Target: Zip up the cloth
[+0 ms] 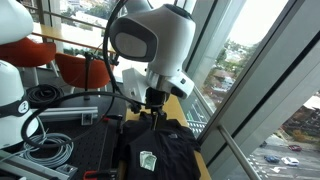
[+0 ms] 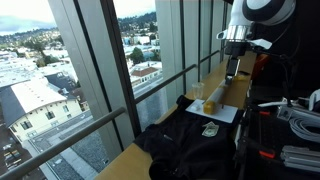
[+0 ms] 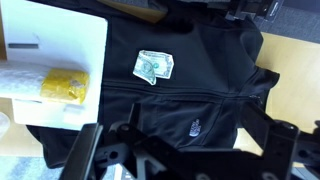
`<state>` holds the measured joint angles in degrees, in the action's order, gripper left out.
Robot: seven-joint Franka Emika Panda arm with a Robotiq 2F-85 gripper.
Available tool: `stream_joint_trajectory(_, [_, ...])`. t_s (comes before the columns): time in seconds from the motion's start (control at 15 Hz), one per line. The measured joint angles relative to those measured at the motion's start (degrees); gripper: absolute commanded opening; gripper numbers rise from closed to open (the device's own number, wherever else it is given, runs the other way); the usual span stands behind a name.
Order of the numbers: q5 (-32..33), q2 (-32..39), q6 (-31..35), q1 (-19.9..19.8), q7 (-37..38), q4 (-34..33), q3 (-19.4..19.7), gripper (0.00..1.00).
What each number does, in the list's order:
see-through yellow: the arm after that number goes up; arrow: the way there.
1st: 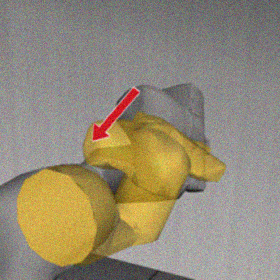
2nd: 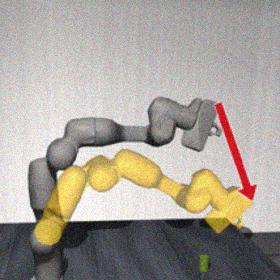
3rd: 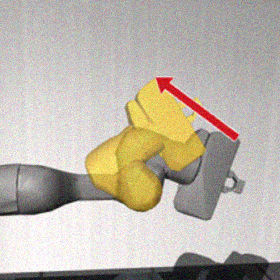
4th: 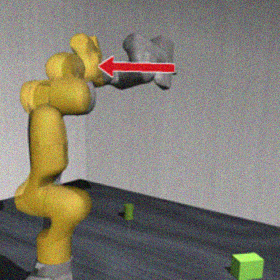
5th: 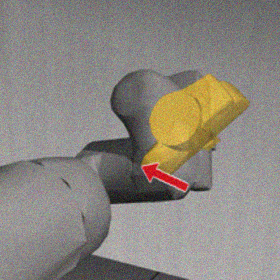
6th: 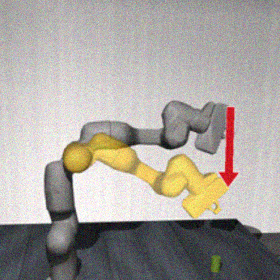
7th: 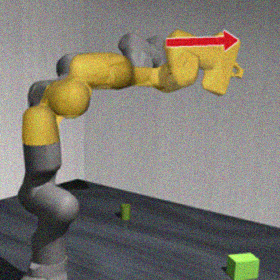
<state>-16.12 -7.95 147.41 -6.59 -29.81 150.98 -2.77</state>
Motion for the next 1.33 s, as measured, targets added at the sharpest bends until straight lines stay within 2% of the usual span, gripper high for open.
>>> stream_joint_trajectory(0.2, [0.2, -3.6, -2.5, 0.3, -5.5, 1.2, 5.6, 1.00])
stream_joint_trajectory(0.47, [0.2, -7.4, -5.6, 1.7, -11.0, 1.7, 10.0, 1.00])
stream_joint_trajectory(1.33, [0.2, -9.3, -6.6, 2.6, -12.1, 2.6, 10.9, 1.00])
